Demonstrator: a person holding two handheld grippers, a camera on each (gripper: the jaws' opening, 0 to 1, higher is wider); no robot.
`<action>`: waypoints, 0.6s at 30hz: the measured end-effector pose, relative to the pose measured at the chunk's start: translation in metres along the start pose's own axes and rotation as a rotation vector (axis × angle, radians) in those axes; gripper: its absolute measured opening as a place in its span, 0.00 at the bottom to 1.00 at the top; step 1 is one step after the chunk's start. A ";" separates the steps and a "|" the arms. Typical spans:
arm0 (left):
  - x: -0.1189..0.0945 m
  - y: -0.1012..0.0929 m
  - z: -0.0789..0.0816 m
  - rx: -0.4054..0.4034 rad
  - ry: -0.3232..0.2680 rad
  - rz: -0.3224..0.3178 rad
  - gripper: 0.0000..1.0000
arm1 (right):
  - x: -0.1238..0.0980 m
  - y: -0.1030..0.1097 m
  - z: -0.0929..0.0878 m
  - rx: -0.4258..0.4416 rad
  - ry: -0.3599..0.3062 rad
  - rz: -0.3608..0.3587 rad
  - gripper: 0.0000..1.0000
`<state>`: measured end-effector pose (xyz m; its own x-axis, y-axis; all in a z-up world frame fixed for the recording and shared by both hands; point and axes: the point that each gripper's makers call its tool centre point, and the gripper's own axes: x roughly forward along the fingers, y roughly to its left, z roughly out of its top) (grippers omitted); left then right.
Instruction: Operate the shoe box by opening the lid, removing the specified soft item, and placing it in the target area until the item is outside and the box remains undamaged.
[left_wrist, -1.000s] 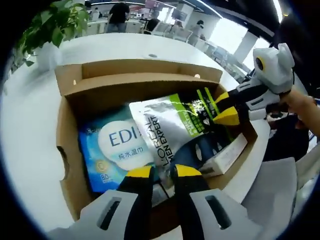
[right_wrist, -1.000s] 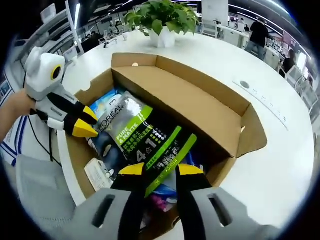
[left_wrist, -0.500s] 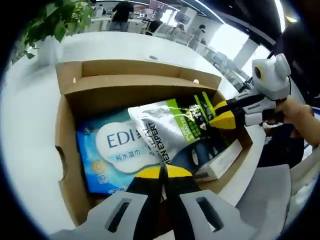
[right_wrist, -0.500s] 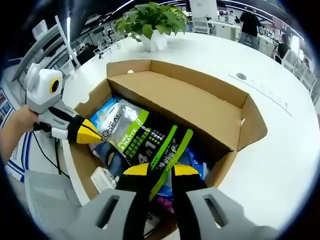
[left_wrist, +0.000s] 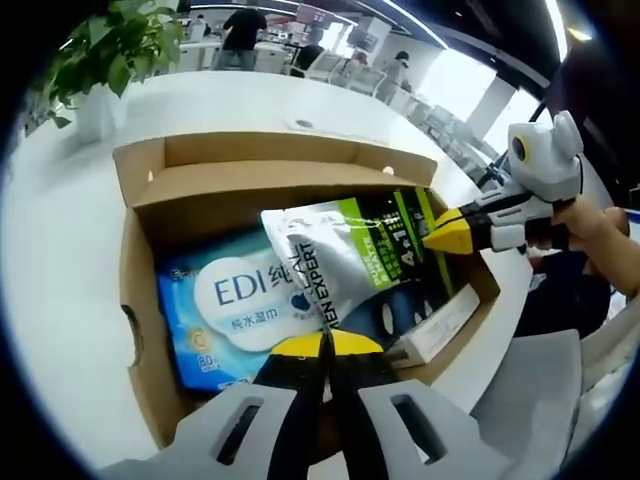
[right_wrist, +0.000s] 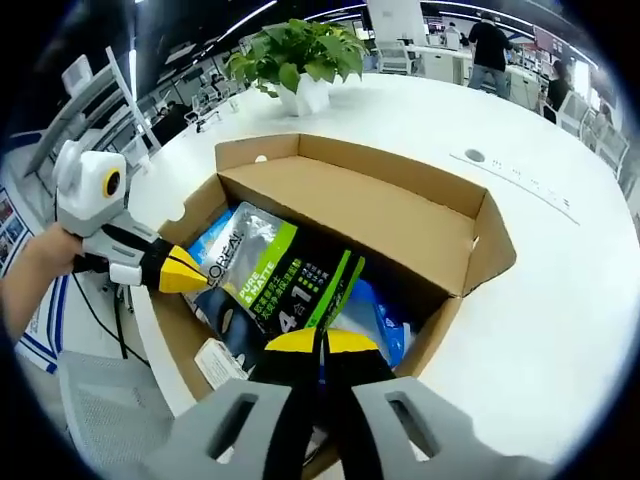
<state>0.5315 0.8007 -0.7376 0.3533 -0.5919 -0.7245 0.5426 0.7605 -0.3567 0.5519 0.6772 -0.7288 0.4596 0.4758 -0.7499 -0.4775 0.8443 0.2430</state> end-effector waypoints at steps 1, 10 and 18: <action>-0.001 0.000 0.001 0.003 -0.003 -0.001 0.00 | -0.001 0.000 0.001 0.001 -0.003 0.000 0.00; -0.008 -0.016 0.010 0.013 -0.022 -0.015 0.00 | -0.016 -0.004 0.010 0.034 -0.041 0.005 0.00; -0.010 -0.023 0.021 0.027 -0.045 -0.026 0.00 | -0.031 -0.009 0.014 0.060 -0.069 0.003 0.00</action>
<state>0.5314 0.7838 -0.7098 0.3726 -0.6232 -0.6876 0.5723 0.7376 -0.3584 0.5518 0.6584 -0.6987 0.5094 0.4926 -0.7056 -0.4345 0.8550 0.2832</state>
